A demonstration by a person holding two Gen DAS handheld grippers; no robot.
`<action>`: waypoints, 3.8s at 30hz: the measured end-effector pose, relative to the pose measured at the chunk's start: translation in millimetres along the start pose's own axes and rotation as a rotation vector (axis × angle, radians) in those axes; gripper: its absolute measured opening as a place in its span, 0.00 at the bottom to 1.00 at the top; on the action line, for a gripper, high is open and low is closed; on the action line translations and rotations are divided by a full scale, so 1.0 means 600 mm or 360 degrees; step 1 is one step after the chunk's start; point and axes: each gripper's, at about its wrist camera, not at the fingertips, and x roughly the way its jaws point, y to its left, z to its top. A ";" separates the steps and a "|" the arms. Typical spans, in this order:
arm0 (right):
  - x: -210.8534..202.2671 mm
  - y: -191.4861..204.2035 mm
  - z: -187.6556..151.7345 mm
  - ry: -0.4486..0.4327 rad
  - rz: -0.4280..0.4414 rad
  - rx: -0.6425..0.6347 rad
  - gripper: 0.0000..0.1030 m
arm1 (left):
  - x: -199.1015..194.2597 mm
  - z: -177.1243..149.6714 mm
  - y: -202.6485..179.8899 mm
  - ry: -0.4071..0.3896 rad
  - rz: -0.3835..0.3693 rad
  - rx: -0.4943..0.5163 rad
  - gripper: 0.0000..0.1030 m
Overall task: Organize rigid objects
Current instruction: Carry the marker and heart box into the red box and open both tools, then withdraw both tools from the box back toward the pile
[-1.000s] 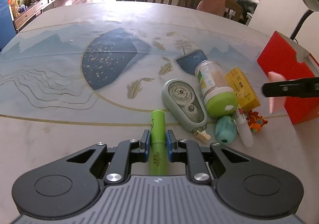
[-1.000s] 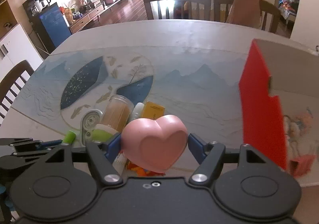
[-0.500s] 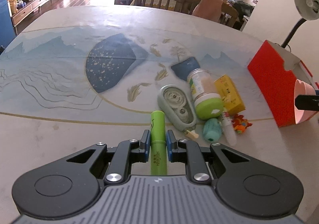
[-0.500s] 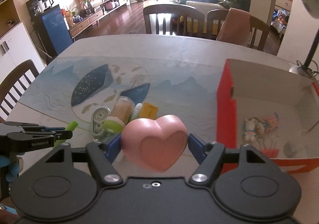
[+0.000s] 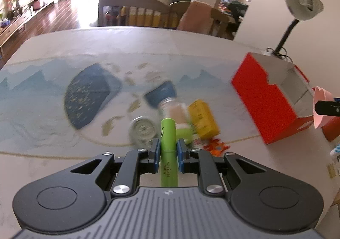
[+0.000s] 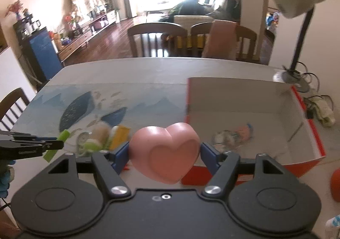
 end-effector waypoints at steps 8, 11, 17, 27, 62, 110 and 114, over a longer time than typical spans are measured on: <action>-0.005 -0.098 0.016 -0.0034 -0.0072 0.0098 0.69 | 0.018 0.042 -0.099 -0.0010 -0.0091 0.0104 0.16; -0.001 -0.136 0.025 -0.0046 -0.0108 0.0108 0.69 | 0.033 0.058 -0.140 -0.0004 -0.0127 0.0137 0.16; 0.023 -0.204 0.039 -0.0042 -0.0195 0.0115 0.69 | 0.073 0.088 -0.226 0.0045 -0.0195 0.0230 0.16; 0.074 -0.284 0.051 -0.0004 -0.0270 0.0098 0.69 | 0.128 0.139 -0.352 0.0069 -0.0265 0.0339 0.16; 0.253 -0.327 0.067 0.0399 -0.0304 -0.0101 0.67 | 0.408 0.183 -0.489 0.0530 0.0033 0.0511 0.16; 0.006 -0.201 0.045 -0.0108 0.0004 0.0040 0.79 | 0.135 0.154 -0.397 0.0120 -0.0253 0.0381 0.17; -0.008 -0.169 0.035 -0.0131 0.0042 0.0047 0.80 | 0.104 0.137 -0.368 0.0082 -0.0272 0.0378 0.17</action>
